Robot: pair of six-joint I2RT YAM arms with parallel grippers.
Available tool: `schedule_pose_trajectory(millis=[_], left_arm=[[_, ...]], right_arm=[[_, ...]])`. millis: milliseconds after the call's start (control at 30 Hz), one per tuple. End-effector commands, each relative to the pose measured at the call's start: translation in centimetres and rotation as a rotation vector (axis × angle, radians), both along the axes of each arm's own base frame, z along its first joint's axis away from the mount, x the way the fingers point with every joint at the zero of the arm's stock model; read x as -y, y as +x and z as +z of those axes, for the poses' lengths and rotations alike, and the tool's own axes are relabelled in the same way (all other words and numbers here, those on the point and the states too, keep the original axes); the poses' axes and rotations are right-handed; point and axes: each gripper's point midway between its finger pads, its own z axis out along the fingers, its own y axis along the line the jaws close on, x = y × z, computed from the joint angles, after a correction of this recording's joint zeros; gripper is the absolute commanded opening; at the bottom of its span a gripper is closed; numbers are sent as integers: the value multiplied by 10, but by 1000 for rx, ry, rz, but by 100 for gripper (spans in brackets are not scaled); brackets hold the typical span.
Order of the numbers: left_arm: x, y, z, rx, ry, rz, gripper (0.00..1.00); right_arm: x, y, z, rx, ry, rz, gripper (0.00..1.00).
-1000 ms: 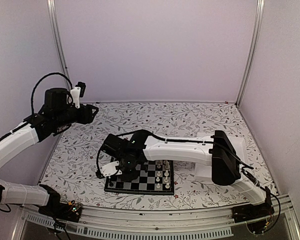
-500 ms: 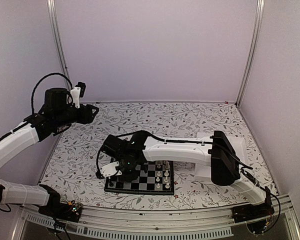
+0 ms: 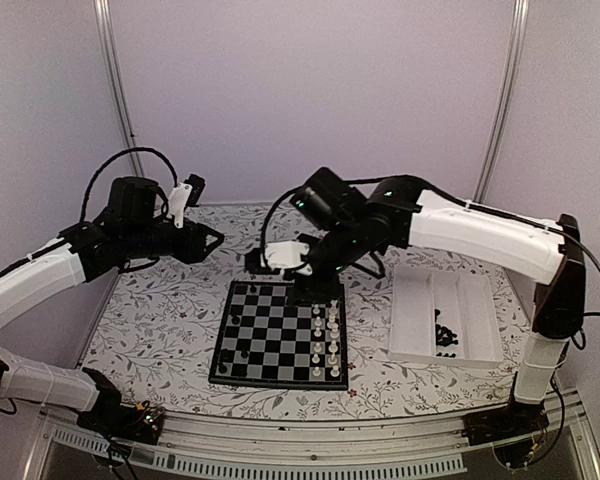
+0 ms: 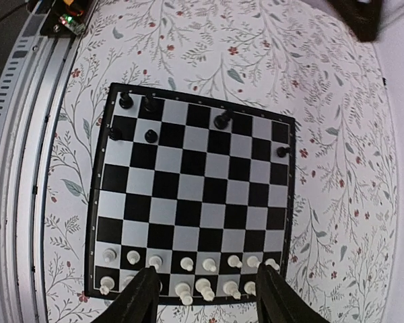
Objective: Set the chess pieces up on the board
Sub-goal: Adjust the chess piece on the chessboard.
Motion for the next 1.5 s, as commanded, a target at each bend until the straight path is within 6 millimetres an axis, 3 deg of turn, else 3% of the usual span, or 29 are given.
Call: schedule_pose_trajectory(millis=[0, 100, 200, 333, 433, 533, 833, 1467], left_arm=[[36, -40, -46, -187, 85, -153, 45], [58, -60, -84, -287, 185, -220, 34], [66, -70, -114, -354, 277, -228, 22], [77, -85, -143, -434, 323, -288, 0], [84, -100, -161, -494, 369, -352, 0], [88, -110, -178, -531, 437, -385, 0], [85, -114, -202, -584, 549, -384, 0], [67, -131, -211, -638, 574, -380, 0]], right_arm=[[83, 42, 20, -70, 103, -175, 51], [141, 71, 36, -155, 263, -299, 49], [190, 83, 38, -208, 415, -391, 48], [234, 86, 27, -131, 511, -482, 49], [253, 82, 22, -109, 588, -505, 51], [262, 84, 18, -86, 580, -526, 51], [257, 84, 0, -168, 563, -514, 52], [257, 86, -8, -178, 542, -513, 54]])
